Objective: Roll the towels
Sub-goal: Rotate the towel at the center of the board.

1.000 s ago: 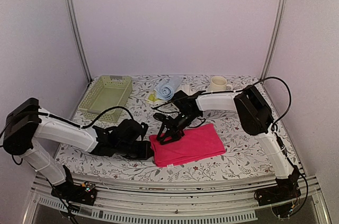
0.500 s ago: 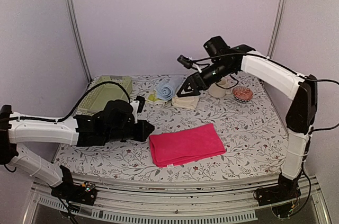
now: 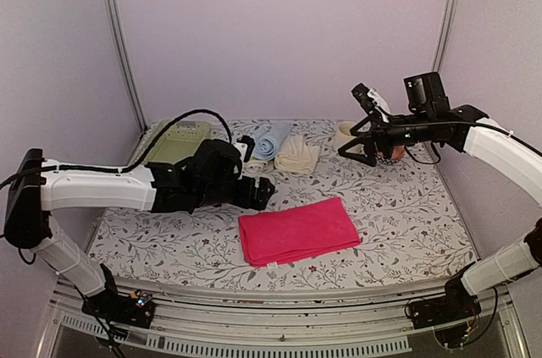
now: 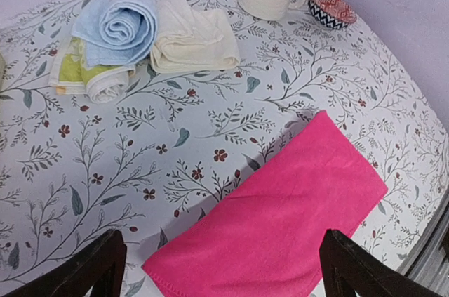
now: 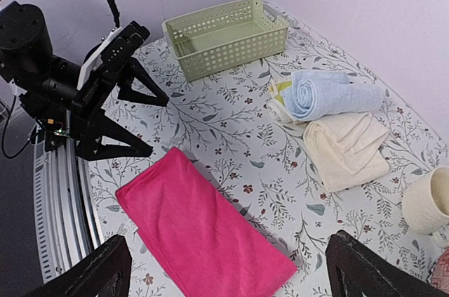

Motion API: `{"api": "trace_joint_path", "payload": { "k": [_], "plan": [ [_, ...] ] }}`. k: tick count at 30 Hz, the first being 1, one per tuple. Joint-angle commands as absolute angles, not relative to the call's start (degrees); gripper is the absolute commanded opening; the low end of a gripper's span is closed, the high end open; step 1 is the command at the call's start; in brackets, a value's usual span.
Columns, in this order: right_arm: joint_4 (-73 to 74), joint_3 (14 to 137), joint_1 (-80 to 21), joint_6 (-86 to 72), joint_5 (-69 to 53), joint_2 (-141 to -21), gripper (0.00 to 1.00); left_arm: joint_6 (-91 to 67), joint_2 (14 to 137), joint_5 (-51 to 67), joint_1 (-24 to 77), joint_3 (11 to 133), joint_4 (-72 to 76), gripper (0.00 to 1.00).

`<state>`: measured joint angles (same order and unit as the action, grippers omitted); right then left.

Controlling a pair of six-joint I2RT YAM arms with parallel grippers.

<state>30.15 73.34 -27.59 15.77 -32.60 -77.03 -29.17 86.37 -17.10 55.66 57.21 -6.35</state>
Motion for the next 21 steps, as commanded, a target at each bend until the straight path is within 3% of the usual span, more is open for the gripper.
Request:
{"api": "trace_joint_path", "payload": {
  "k": [1, 6, 13, 17, 19, 21],
  "plan": [
    [28.0, 71.1, -24.0, 17.8, -49.7, -74.7, 0.99, -25.7, 88.8, -14.6, 55.9, 57.3, -2.2, 0.98],
    [31.7, 72.1, -24.0, 22.3, -49.0, -74.4, 0.99, -23.4, 89.5, -14.1, 56.4, 58.5, 0.3, 0.98],
    [31.8, 67.4, -24.0, 25.1, -44.4, -73.0, 0.99, -23.5, 98.0, -20.3, 56.1, 70.8, -5.0, 0.98],
    [23.9, 60.3, -24.6, 22.4, -24.7, -70.8, 0.99, -19.7, 108.4, -17.4, 56.7, 83.3, -15.0, 0.99],
    [25.6, 61.0, -24.8, 21.9, -17.8, -73.2, 0.99, -19.5, 108.5, -15.7, 57.5, 81.0, -9.0, 0.98],
    [29.1, 63.4, -24.8, 24.6, -20.9, -76.1, 0.99, -20.9, 107.0, -11.4, 57.7, 76.1, -2.8, 0.97]
  ]
}}
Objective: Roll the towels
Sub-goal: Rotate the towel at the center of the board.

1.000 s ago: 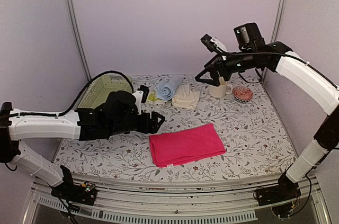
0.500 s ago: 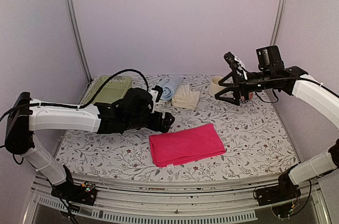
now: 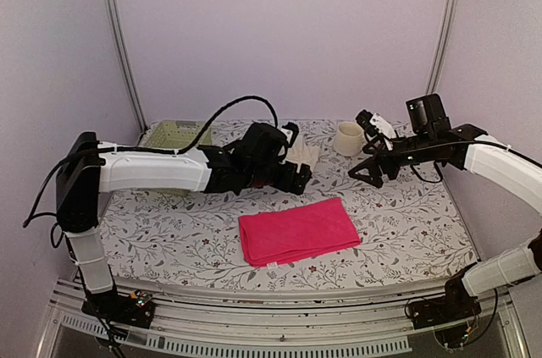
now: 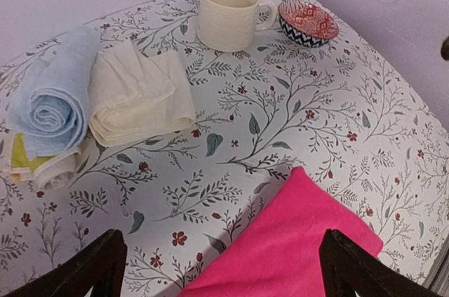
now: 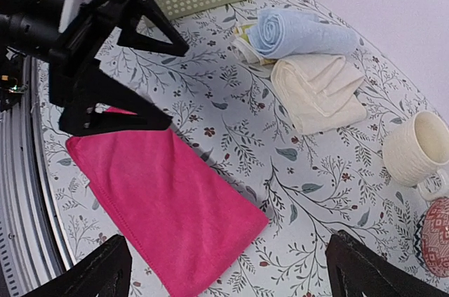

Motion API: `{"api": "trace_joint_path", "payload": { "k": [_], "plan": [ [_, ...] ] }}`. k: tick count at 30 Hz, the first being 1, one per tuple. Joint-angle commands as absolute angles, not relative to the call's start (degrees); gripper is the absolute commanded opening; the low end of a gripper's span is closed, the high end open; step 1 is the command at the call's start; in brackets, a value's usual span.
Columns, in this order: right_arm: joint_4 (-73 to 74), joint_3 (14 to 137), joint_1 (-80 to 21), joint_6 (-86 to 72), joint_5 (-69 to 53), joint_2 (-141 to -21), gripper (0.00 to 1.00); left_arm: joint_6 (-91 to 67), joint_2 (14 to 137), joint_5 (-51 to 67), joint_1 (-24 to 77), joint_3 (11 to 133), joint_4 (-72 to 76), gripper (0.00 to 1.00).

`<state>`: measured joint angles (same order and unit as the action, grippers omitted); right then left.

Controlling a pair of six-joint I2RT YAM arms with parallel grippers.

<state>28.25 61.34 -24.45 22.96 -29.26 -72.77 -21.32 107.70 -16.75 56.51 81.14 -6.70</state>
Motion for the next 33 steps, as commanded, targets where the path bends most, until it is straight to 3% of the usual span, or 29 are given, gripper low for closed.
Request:
{"api": "trace_joint_path", "payload": {
  "k": [1, 2, 4, 6, 9, 13, 17, 26, 33],
  "plan": [
    [28.2, 62.9, -24.8, 25.3, -22.6, -76.8, 0.99, -21.7, 106.9, -9.0, 57.6, 74.7, -1.8, 0.94],
    [26.6, 62.2, -24.7, 24.5, -23.3, -77.3, 0.99, -22.7, 107.3, -6.8, 57.4, 74.1, -2.0, 0.90],
    [25.5, 62.0, -24.6, 23.9, -27.5, -79.8, 0.97, -24.3, 108.5, -1.1, 56.8, 73.2, -2.9, 0.70],
    [26.8, 63.9, -24.7, 24.8, -30.2, -84.6, 0.82, -26.7, 109.0, 2.4, 56.6, 71.6, -3.5, 0.57],
    [29.0, 67.3, -24.6, 25.4, -33.8, -93.2, 0.65, -30.4, 107.1, 6.1, 56.6, 65.7, -0.6, 0.47],
    [31.2, 71.6, -24.6, 24.9, -38.0, -102.1, 0.41, -33.9, 104.0, 7.3, 56.4, 57.0, 2.8, 0.44],
    [33.9, 75.6, -24.7, 24.3, -37.3, -110.4, 0.29, -36.1, 103.4, 7.7, 56.1, 52.5, 1.8, 0.39],
    [34.5, 75.4, -24.7, 21.5, -21.9, -118.4, 0.25, -34.8, 102.8, 2.2, 52.9, 50.7, -5.6, 0.35],
    [37.5, 65.1, -24.8, 23.7, -17.4, -110.2, 0.23, -25.1, 109.4, -1.1, 46.0, 60.6, -9.9, 0.36]
  ]
}}
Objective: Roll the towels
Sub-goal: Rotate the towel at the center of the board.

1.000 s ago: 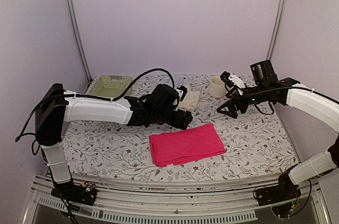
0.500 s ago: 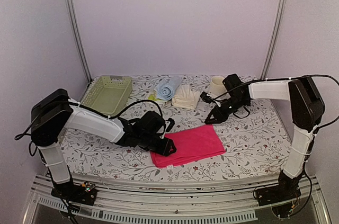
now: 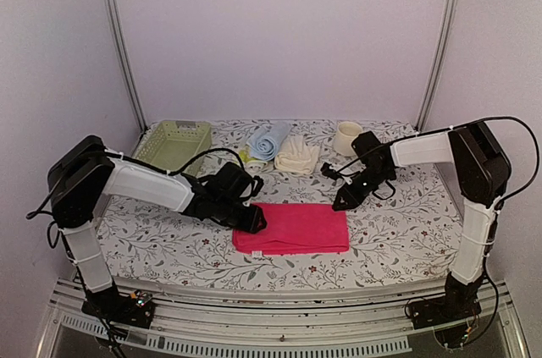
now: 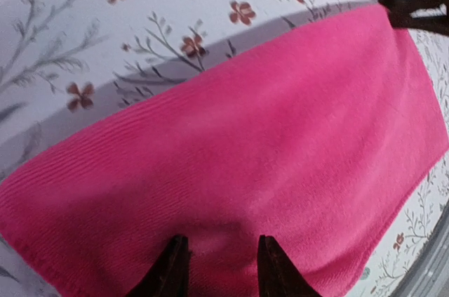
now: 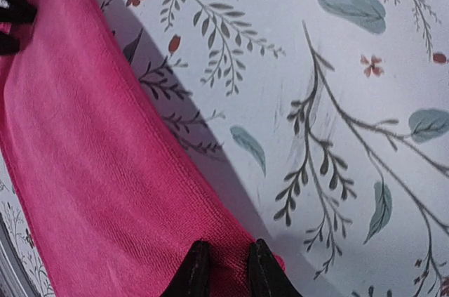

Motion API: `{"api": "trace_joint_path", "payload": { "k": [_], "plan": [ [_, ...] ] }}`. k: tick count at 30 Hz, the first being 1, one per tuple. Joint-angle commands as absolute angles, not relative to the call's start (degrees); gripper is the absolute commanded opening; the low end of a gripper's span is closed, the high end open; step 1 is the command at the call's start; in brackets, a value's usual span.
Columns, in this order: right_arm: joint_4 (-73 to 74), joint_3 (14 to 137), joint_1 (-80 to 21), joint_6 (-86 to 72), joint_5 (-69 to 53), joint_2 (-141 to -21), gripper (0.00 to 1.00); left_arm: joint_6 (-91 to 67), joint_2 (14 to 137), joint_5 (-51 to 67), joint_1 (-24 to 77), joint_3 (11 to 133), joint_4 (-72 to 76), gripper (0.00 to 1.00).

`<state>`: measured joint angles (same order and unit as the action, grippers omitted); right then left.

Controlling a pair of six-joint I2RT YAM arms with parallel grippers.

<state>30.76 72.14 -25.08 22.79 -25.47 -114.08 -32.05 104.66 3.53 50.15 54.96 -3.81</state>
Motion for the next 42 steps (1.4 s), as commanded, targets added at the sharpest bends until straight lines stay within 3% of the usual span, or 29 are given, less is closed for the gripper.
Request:
{"api": "trace_joint_path", "payload": {
  "k": [1, 7, 11, 16, 25, 28, 31, 36, 42],
  "plan": [
    [38.7, 63.4, -24.9, 23.8, -17.5, -108.4, 0.22, -22.8, 110.8, -1.9, 45.4, 63.0, -10.7, 0.37],
    [45.5, 54.6, -35.2, 34.1, -26.1, -96.6, 0.22, -12.2, 116.8, -2.3, 45.1, 78.2, -14.9, 0.42],
    [44.4, 55.7, -35.9, 35.3, -30.8, -90.0, 0.26, -11.6, 114.4, -0.1, 45.5, 81.0, -15.2, 0.44],
    [44.3, 57.9, -31.9, 35.8, -31.3, -89.8, 0.32, -16.7, 107.6, -0.7, 46.3, 75.1, -15.3, 0.45],
    [40.0, 67.2, -30.7, 31.7, -34.9, -96.5, 0.33, -30.1, 98.8, -0.8, 46.6, 61.1, -15.0, 0.43],
    [30.7, 63.2, -30.1, 30.6, -33.6, -93.7, 0.34, -33.8, 96.7, -0.2, 46.7, 56.8, -14.9, 0.43],
    [27.0, 61.4, -29.9, 29.9, -30.7, -91.4, 0.34, -36.3, 95.2, 2.9, 46.6, 53.1, -12.2, 0.49],
    [24.9, 58.7, -29.7, 28.7, -29.0, -89.0, 0.35, -40.9, 96.1, 7.9, 46.7, 50.1, -5.2, 0.54],
    [24.0, 58.0, -29.3, 29.2, -27.1, -88.4, 0.35, -42.1, 103.2, 11.3, 47.9, 52.3, 2.1, 0.50]
  ]
}}
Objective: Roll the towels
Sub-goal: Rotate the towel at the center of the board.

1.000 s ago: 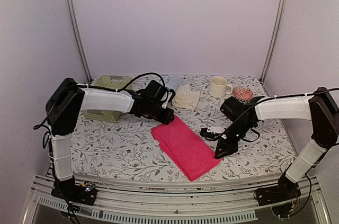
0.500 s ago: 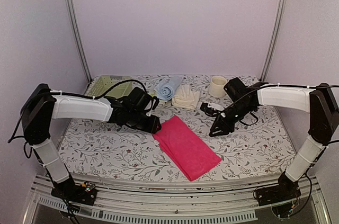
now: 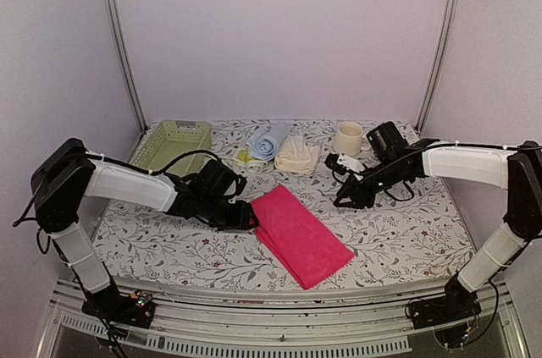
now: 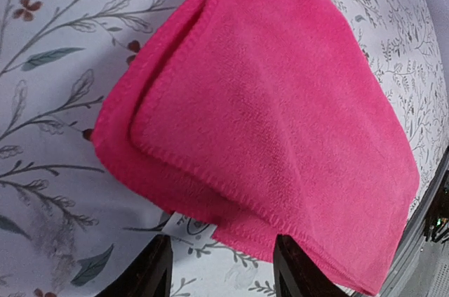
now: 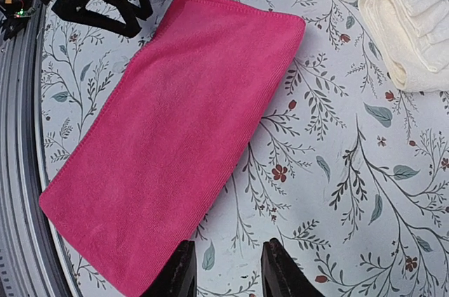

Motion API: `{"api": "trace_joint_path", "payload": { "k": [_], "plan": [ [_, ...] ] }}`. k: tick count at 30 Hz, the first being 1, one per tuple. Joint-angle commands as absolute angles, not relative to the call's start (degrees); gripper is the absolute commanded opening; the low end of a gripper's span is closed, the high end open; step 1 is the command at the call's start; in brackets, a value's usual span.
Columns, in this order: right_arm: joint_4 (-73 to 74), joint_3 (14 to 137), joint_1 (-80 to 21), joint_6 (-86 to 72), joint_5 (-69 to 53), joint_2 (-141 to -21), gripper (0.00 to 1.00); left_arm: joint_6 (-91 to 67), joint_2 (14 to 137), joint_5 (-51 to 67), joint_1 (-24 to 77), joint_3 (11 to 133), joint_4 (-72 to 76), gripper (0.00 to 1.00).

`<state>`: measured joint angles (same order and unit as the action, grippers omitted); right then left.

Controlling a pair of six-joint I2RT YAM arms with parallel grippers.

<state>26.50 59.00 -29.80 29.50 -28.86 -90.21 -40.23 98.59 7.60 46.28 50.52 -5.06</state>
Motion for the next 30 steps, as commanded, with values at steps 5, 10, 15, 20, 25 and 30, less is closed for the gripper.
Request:
{"api": "trace_joint_path", "payload": {
  "k": [5, 10, 15, 20, 25, 30],
  "plan": [
    [24.0, 57.6, -29.3, 29.5, -25.9, -87.7, 0.36, -38.0, 110.9, 13.5, 47.5, 58.0, 8.1, 0.50],
    [23.8, 57.3, -29.1, 29.7, -25.6, -87.4, 0.36, -31.1, 121.1, 16.8, 45.9, 69.4, 10.6, 0.50],
    [24.1, 57.1, -29.0, 29.8, -26.0, -88.2, 0.37, -27.3, 121.8, 14.3, 44.6, 75.3, 4.5, 0.51],
    [25.2, 57.8, -29.0, 30.4, -26.5, -90.0, 0.38, -25.1, 113.6, 8.4, 44.1, 70.3, -1.4, 0.54],
    [26.4, 62.9, -29.1, 27.3, -28.2, -94.0, 0.37, -23.2, 104.5, 8.6, 45.4, 64.0, 0.9, 0.54],
    [29.9, 72.2, -29.1, 24.3, -30.1, -101.8, 0.33, -24.8, 106.2, 14.6, 46.6, 65.6, 7.6, 0.48]
  ]
}}
